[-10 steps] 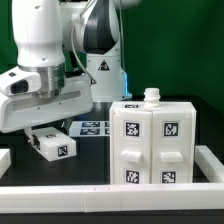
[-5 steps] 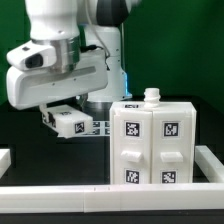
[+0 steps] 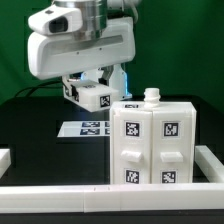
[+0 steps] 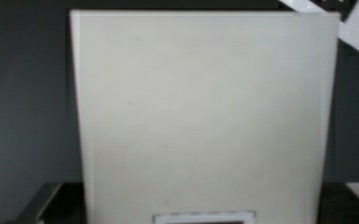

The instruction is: Assemble cabinet

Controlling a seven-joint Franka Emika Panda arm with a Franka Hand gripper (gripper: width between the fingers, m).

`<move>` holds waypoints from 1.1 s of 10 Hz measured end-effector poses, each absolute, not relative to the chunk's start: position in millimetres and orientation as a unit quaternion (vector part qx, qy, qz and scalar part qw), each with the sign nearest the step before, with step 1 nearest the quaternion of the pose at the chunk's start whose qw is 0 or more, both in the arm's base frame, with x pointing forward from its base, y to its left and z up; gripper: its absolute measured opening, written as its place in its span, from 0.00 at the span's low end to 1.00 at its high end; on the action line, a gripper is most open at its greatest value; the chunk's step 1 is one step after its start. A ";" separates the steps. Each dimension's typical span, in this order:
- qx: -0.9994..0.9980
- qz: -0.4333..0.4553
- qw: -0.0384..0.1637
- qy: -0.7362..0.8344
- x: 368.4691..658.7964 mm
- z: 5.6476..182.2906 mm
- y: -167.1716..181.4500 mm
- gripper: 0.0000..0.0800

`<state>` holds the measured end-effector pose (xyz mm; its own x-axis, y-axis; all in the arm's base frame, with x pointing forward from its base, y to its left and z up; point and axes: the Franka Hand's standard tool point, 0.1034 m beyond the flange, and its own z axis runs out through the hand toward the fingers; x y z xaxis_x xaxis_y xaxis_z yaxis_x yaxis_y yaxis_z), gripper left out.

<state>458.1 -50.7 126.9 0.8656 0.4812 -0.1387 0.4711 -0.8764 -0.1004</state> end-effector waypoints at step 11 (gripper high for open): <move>-0.959 0.085 0.033 -0.268 497.7 167.4 -11.7 0.70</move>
Offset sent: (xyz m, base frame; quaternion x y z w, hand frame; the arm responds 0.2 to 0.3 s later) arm 0.0000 0.0000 0.0000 0.0000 0.0000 0.0000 1.0000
